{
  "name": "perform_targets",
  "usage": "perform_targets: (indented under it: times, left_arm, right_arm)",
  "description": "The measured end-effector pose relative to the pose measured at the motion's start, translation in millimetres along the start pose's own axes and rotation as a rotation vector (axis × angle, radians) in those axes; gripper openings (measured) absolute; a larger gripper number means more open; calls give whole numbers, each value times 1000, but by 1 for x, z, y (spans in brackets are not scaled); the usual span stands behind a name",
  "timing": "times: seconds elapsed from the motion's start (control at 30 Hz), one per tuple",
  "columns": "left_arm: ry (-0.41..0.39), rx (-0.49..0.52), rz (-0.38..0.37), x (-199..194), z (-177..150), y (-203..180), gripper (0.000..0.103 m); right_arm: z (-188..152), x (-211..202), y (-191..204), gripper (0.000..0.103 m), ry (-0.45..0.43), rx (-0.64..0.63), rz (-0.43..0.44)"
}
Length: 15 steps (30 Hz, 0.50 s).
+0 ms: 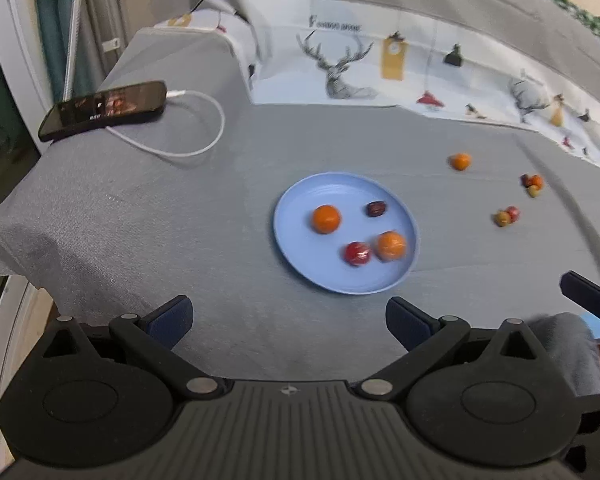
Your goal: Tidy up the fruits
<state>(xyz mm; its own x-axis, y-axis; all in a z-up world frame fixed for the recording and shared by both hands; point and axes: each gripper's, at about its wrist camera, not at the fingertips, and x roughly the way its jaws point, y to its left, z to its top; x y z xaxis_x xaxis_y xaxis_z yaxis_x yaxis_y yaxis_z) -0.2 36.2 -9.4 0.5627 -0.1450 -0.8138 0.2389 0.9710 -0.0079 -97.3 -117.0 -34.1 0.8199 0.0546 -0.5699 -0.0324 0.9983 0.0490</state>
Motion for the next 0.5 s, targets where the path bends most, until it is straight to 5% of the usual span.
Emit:
perform_targets:
  times: [0.5]
  left_arm:
    - [-75,52,-10,-36,-10,-24,102]
  right_arm:
    - [-5,-41,2,102,-98,-22,-36]
